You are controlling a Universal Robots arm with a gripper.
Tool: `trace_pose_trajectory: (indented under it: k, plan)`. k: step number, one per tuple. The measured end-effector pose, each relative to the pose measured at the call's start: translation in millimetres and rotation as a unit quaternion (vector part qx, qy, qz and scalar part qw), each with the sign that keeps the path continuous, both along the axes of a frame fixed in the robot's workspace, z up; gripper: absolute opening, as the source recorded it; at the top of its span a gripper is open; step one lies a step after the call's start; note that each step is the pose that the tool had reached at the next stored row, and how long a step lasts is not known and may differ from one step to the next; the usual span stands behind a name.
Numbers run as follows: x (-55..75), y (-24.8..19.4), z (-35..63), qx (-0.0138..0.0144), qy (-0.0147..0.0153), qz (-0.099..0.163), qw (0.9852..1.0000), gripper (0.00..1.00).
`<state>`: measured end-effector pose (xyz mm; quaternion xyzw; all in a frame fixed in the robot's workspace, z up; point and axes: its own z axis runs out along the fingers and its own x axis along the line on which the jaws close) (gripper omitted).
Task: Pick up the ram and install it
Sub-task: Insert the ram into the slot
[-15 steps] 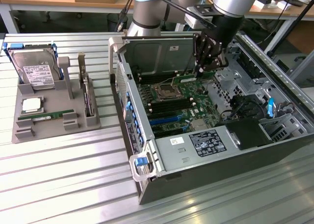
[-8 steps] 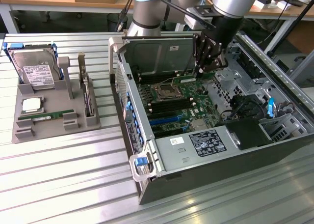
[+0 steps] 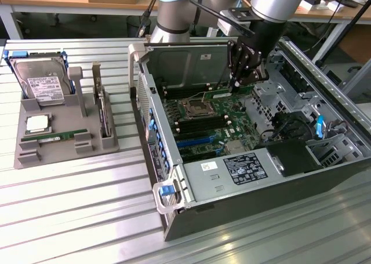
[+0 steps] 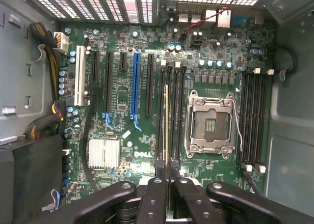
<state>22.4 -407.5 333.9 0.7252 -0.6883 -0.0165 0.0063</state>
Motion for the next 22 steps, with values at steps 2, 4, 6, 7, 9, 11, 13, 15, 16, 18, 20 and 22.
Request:
trace_pose_trajectory:
  k: [2, 4, 6, 7, 9, 11, 13, 15, 16, 18, 20, 22]
  plan:
    - [0.0, 0.0, -0.5, -0.0001, 0.0000, 0.000, 1.0000, 0.12]
    - [0.0, 0.0, -1.0, 0.0000, 0.0000, 0.000, 1.0000, 0.12]
    - [0.0, 0.0, -1.6, 0.0000, 0.0000, 0.000, 1.0000, 0.12]
    - [0.0, 0.0, -1.8, 0.0000, 0.0000, 0.000, 1.0000, 0.12]
    - [0.0, 0.0, -2.3, -0.0001, 0.0000, 0.000, 1.0000, 0.12]
    - [0.0, 0.0, -2.9, 0.0000, 0.0000, 0.000, 1.0000, 0.12]
    - [0.0, 0.0, -3.7, 0.0000, 0.0000, 0.000, 1.0000, 0.12]
    - [0.0, 0.0, -5.2, 0.0000, 0.0000, 0.000, 1.0000, 0.12]
    - [0.0, 0.0, -5.7, -0.0001, 0.0000, 0.000, 1.0000, 0.12]
    - [0.0, 0.0, -6.8, -0.0001, 0.0000, 0.000, 1.0000, 0.12]
    - [0.0, 0.0, -7.6, 0.0000, 0.0000, 0.000, 1.0000, 0.12]
    - [0.0, 0.0, -8.3, 0.0000, 0.0000, 0.000, 1.0000, 0.12]
